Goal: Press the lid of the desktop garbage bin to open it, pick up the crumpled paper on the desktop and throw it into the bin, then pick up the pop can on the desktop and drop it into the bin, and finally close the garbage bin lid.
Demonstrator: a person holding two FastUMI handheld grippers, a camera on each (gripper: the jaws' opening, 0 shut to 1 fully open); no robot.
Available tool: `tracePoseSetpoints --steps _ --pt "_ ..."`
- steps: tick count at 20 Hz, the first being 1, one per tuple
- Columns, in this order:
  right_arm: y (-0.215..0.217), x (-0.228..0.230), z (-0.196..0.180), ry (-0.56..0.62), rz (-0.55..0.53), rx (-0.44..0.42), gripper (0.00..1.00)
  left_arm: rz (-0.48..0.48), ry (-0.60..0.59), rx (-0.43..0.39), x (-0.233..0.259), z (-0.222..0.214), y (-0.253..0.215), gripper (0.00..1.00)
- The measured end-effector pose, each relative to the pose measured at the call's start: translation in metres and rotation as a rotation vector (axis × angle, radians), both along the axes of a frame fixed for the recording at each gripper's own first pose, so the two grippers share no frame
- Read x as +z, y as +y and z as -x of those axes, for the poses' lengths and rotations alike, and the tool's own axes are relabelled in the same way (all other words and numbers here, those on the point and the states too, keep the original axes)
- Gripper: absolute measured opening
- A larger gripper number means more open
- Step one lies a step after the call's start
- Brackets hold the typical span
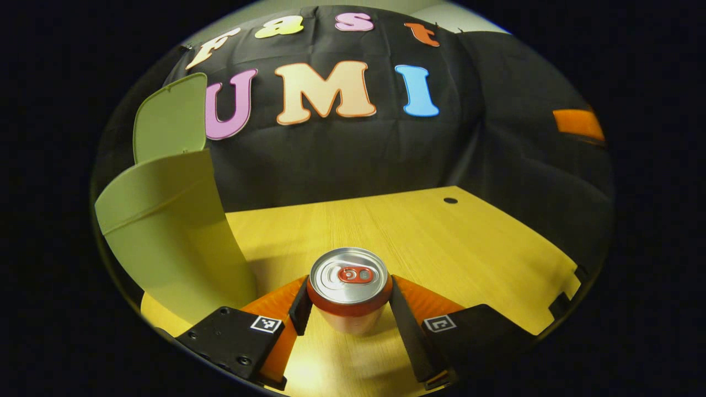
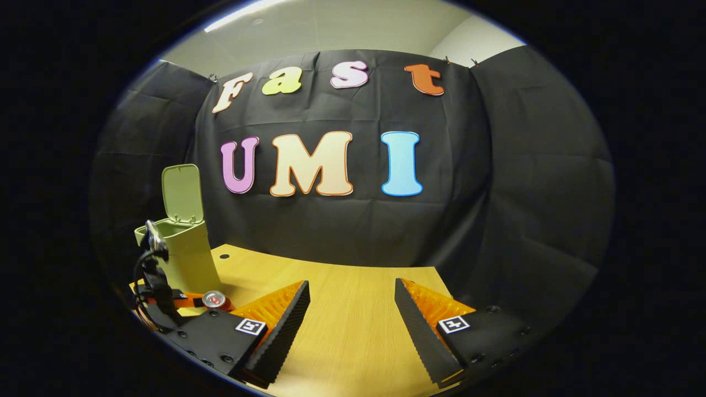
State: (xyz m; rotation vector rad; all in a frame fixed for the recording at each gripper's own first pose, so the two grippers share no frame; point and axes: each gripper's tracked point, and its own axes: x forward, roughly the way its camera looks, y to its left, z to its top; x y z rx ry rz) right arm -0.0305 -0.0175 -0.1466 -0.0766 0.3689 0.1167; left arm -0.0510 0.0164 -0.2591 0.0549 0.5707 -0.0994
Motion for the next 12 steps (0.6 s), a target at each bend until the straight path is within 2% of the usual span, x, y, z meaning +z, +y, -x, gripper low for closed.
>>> tracePoseSetpoints --steps 7,12 --pt "0.013 -0.009 0.003 0.009 -0.043 0.01 0.98 0.012 -0.17 0.017 0.088 -0.044 0.02 0.78" --pt "0.02 -0.013 0.005 0.016 -0.057 0.017 0.98 -0.015 -0.249 0.067 0.136 -0.065 0.052 0.78"
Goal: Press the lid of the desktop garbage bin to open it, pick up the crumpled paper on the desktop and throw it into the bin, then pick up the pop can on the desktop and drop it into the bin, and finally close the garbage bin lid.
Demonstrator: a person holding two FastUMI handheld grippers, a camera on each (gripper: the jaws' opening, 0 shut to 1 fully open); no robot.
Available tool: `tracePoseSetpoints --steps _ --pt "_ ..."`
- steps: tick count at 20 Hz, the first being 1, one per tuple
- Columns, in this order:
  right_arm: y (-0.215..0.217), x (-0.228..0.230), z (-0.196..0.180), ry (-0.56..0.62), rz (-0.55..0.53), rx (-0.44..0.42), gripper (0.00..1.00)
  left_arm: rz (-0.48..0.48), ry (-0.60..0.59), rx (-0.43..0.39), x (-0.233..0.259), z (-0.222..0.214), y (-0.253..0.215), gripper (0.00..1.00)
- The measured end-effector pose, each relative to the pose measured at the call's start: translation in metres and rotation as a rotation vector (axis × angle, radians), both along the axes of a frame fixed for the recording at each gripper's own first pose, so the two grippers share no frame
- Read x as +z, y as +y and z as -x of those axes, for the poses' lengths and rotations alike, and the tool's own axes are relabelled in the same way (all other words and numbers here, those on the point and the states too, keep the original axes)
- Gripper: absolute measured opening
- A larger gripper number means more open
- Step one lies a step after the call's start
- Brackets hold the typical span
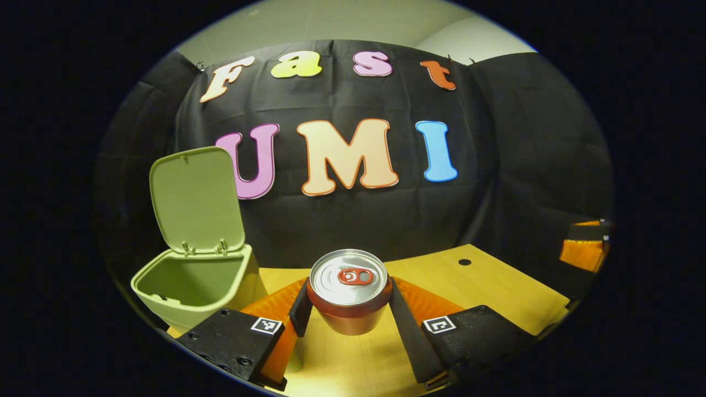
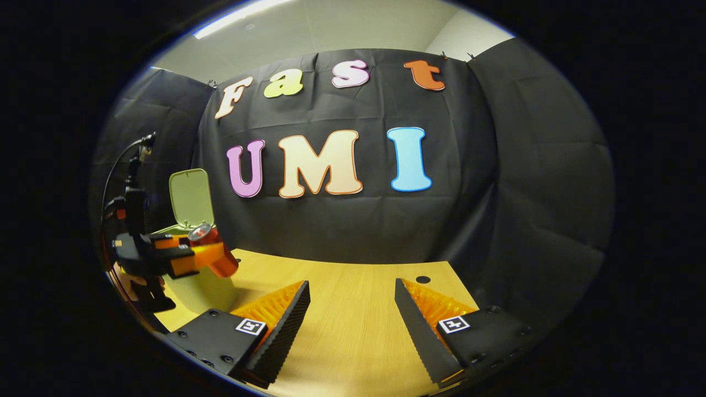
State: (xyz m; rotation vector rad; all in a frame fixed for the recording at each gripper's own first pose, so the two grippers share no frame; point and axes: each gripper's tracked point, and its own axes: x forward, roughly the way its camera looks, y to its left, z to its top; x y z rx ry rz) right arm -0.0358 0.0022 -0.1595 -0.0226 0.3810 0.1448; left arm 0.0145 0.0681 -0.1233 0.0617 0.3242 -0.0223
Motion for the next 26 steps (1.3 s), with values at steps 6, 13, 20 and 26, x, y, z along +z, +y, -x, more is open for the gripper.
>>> tracePoseSetpoints --steps 6,13,20,26 --pt "0.009 -0.004 0.002 0.009 -0.019 0.001 0.97 -0.01 -0.094 0.08 0.051 -0.016 0.048 0.77" --pt "0.025 -0.01 0.005 0.025 -0.033 0.022 0.97 -0.029 -0.139 0.221 0.073 -0.01 0.126 0.77" --pt "0.035 -0.011 0.005 0.033 -0.02 0.037 0.97 -0.031 -0.067 0.334 0.038 0.005 0.186 0.78" --pt "0.041 -0.01 0.007 0.031 -0.007 0.028 0.97 -0.042 -0.099 0.337 0.05 0.003 0.196 0.87"
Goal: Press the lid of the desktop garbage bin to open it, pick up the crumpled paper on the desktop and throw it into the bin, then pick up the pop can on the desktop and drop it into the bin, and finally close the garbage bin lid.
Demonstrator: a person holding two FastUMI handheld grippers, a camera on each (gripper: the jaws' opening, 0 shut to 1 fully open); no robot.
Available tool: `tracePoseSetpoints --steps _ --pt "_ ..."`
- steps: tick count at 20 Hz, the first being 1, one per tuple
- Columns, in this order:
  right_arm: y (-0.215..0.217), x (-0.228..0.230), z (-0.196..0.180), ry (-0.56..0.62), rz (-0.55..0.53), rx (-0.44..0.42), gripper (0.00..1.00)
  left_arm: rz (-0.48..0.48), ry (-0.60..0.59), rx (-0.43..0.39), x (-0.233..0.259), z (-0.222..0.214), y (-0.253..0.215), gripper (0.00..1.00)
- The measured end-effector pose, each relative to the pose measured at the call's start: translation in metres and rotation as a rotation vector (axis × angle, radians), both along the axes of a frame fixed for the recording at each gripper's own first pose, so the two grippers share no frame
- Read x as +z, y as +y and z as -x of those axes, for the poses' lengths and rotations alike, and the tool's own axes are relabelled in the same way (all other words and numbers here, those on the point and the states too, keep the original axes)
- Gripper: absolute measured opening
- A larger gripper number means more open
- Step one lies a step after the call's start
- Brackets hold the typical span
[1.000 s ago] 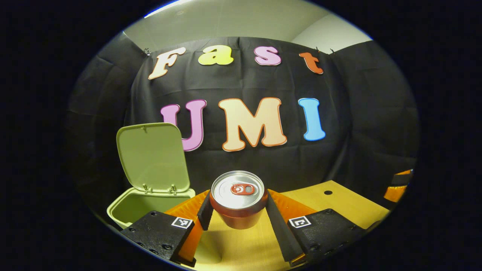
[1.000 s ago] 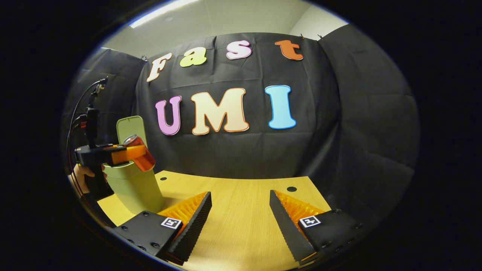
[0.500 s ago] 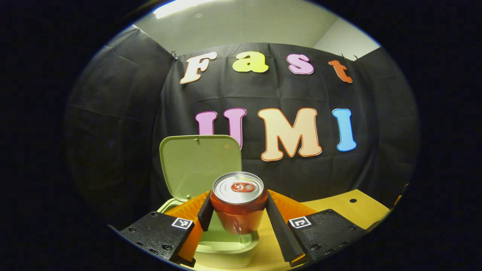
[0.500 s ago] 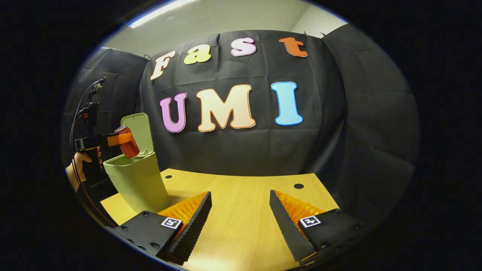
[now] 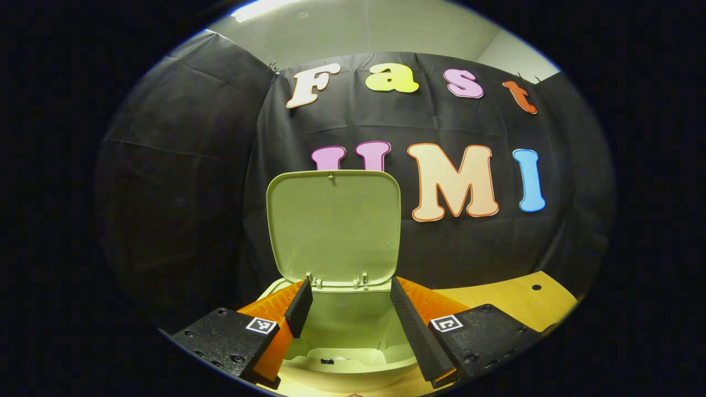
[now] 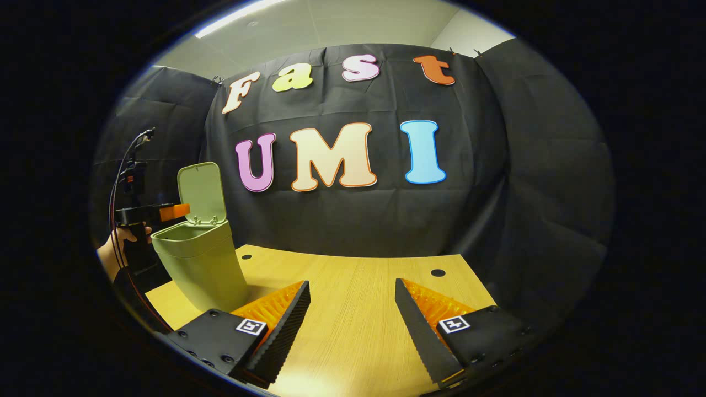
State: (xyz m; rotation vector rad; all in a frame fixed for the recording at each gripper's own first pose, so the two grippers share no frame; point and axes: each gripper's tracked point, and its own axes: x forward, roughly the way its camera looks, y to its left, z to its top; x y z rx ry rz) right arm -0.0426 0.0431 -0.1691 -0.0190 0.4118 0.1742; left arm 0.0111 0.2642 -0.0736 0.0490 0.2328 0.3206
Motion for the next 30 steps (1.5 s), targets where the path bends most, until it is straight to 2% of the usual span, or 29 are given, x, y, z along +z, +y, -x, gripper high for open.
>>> tracePoseSetpoints --steps 5,8,16,22,24,30 --pt "0.011 -0.001 0.003 -0.004 0.014 -0.006 0.97 -0.029 -0.061 -0.048 0.044 -0.018 0.003 0.86" --pt "0.019 -0.002 0.005 -0.005 0.009 -0.02 0.97 -0.016 -0.085 -0.064 0.069 -0.034 0.009 0.86" --pt "0.039 -0.015 0.014 -0.007 -0.012 -0.102 0.97 -0.055 -0.171 -0.122 0.126 -0.085 0.039 0.86" --pt "0.05 -0.024 0.018 0.003 -0.016 -0.134 0.97 -0.012 -0.123 -0.144 0.113 -0.12 0.054 0.87" --pt "0.05 -0.024 0.017 0.005 -0.008 -0.134 0.98 -0.011 -0.082 -0.129 0.098 -0.127 0.063 0.86" --pt "0.047 -0.021 0.012 0.008 -0.009 -0.11 0.97 0.012 -0.074 -0.113 0.096 -0.113 0.06 0.88"
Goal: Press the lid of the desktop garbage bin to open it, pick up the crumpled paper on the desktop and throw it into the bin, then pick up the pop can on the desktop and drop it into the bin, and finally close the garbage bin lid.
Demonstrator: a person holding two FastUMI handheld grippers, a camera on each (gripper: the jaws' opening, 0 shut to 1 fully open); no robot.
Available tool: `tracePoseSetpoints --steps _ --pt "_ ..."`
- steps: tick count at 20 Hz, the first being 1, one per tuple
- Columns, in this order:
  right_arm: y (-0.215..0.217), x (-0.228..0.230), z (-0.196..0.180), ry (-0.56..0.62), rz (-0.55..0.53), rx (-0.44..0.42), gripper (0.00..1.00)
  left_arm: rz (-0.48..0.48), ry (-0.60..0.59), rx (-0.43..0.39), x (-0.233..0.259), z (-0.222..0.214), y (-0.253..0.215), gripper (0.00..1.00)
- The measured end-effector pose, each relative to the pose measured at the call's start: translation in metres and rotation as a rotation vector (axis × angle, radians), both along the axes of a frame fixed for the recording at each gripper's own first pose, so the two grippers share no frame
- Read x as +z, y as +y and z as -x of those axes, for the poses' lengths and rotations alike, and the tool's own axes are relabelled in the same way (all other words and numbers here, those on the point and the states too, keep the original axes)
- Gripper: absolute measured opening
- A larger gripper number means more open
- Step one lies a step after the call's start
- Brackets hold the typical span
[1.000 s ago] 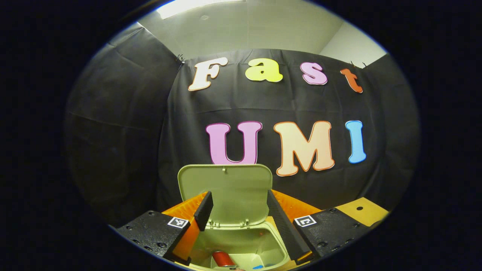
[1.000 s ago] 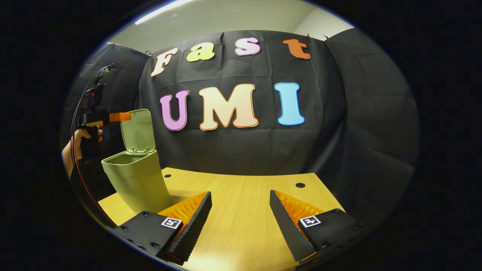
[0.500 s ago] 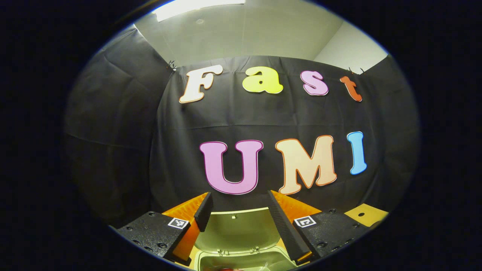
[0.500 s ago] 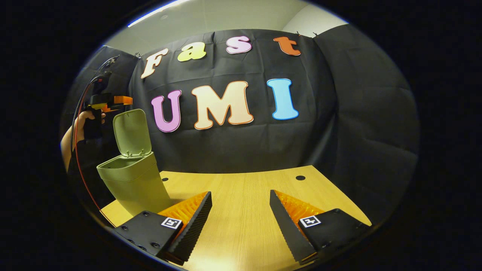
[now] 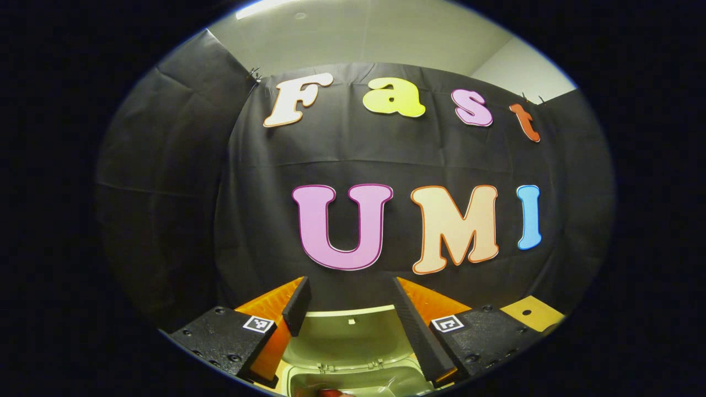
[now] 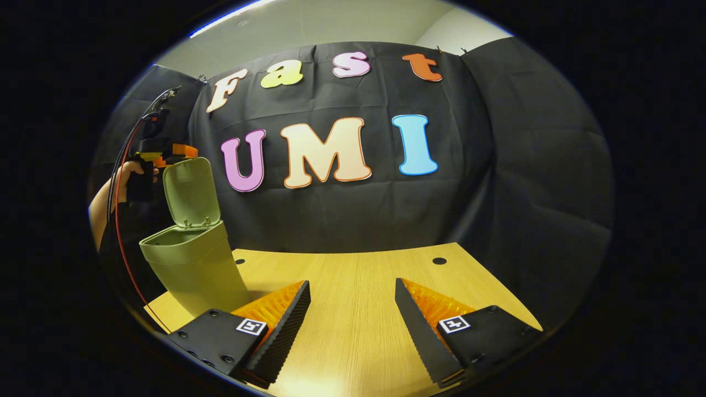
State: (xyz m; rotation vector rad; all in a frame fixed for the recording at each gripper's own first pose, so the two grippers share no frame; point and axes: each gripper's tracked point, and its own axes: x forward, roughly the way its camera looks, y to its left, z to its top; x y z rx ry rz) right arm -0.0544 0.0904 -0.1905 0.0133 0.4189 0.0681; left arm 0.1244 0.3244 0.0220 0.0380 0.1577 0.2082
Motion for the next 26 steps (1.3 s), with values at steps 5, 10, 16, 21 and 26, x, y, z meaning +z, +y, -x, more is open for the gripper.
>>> tracePoseSetpoints --steps 5,10,16,21,26 --pt "0.0 0.007 -0.01 -0.012 -0.02 0.053 0.97 -0.003 0.002 0.017 -0.002 0.034 -0.015 0.87" --pt "0.01 0.016 -0.019 -0.024 -0.049 0.124 0.97 -0.017 0.015 0.019 -0.013 0.07 -0.031 0.87" --pt "0.028 0.019 -0.02 -0.026 -0.061 0.215 0.97 -0.036 0.057 0.019 -0.04 0.103 -0.049 0.87" --pt "0.03 0.016 -0.019 -0.011 -0.052 0.254 0.97 0.017 0.112 0.045 -0.077 0.12 -0.054 0.88" --pt "0.027 0.012 -0.021 0.006 -0.04 0.262 0.97 0.035 0.155 0.058 -0.108 0.126 -0.055 0.87"
